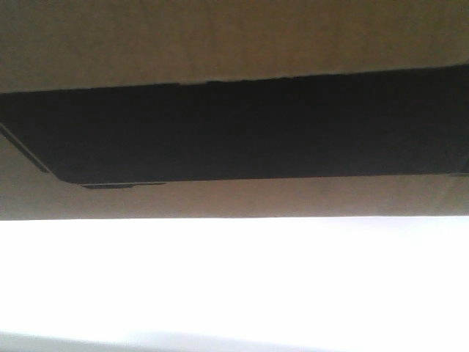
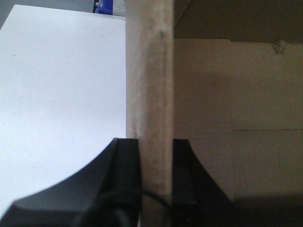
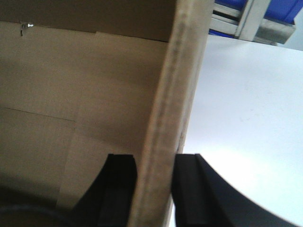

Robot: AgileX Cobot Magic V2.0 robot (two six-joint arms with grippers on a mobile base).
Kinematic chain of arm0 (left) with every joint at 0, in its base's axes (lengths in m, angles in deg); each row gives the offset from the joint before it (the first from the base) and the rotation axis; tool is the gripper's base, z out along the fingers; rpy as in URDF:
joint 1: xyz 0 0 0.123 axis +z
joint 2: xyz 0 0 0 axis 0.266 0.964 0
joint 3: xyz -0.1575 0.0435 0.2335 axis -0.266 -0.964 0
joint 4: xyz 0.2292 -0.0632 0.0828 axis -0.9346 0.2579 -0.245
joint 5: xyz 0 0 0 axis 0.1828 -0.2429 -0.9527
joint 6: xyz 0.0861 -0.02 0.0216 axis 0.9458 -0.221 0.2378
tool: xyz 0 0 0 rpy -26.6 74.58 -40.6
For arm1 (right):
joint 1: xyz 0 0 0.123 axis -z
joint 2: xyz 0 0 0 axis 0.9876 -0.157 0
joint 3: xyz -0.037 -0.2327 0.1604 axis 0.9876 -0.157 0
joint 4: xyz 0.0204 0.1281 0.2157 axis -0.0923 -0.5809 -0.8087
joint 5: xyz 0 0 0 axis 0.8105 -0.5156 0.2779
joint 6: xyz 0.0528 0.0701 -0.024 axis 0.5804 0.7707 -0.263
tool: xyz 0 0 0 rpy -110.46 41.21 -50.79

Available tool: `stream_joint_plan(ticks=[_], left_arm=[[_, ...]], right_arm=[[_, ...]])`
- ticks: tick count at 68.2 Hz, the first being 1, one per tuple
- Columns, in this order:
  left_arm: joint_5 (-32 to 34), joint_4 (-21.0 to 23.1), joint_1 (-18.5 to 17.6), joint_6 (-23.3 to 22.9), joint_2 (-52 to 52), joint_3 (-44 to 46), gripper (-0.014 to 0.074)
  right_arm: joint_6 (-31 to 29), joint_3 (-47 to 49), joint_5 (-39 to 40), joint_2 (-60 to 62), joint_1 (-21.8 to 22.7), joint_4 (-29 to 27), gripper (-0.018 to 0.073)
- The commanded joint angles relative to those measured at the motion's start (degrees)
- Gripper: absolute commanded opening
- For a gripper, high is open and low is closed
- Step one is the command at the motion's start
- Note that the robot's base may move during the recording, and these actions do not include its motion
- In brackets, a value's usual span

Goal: Grab box from left shelf to table start
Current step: 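Hold the box with both grippers while the base drives to the table, then lower the held box onto the white table with both grippers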

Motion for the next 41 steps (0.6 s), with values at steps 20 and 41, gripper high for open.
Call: stream_joint_plan(ticks=[20,41], left_arm=[[12.25,1.0,-0.92,-0.14,-0.39,2.32,-0.0092],[12.25,1.0,-0.92,-0.14,1.44,2.32,-0.0092]], right_arm=[[-1.15,1.89,6.69,-0.58,0.01,-2.58,0.0056],[-1.15,1.89,6.69,-0.58,0.01,-2.58,0.0056]])
